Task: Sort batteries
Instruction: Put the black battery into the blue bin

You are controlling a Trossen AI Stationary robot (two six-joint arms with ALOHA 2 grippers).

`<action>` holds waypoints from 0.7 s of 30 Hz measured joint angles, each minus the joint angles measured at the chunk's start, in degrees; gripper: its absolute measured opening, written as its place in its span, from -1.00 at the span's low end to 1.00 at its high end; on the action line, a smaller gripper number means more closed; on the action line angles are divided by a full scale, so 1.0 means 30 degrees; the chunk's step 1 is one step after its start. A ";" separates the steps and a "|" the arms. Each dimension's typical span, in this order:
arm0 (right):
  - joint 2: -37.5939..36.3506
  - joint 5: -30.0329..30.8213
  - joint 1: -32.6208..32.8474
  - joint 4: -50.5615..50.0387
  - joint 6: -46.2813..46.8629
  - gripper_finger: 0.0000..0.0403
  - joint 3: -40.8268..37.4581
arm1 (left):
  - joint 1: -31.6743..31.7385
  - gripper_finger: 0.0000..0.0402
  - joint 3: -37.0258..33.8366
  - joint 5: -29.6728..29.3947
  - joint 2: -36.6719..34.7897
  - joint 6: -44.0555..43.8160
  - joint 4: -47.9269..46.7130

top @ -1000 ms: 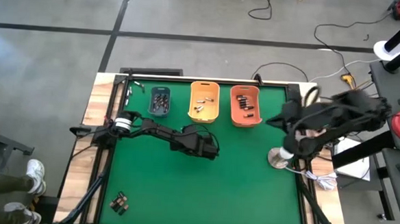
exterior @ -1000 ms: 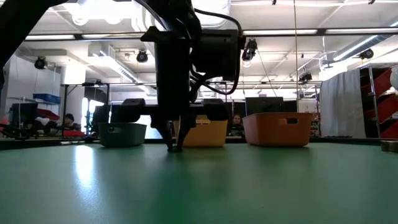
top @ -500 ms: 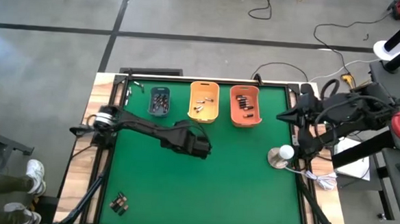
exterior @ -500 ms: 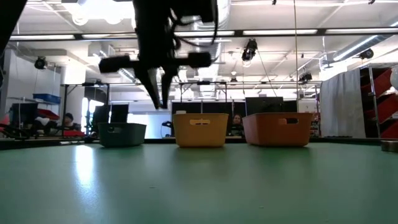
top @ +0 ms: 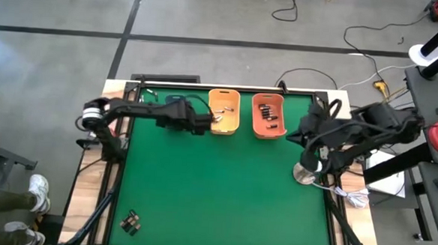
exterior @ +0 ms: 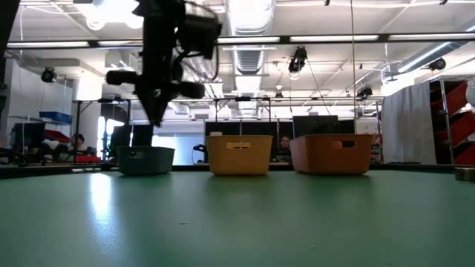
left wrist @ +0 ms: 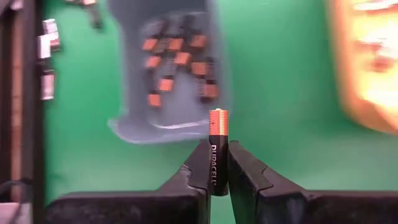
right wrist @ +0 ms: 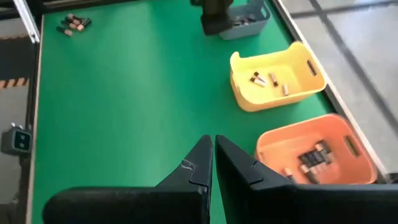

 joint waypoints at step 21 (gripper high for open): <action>0.2495 -0.0006 0.0000 0.1264 0.4742 -0.94 -0.1718 | 0.6476 -0.59 -0.7465 0.0781 -0.2260 0.5983 0.9762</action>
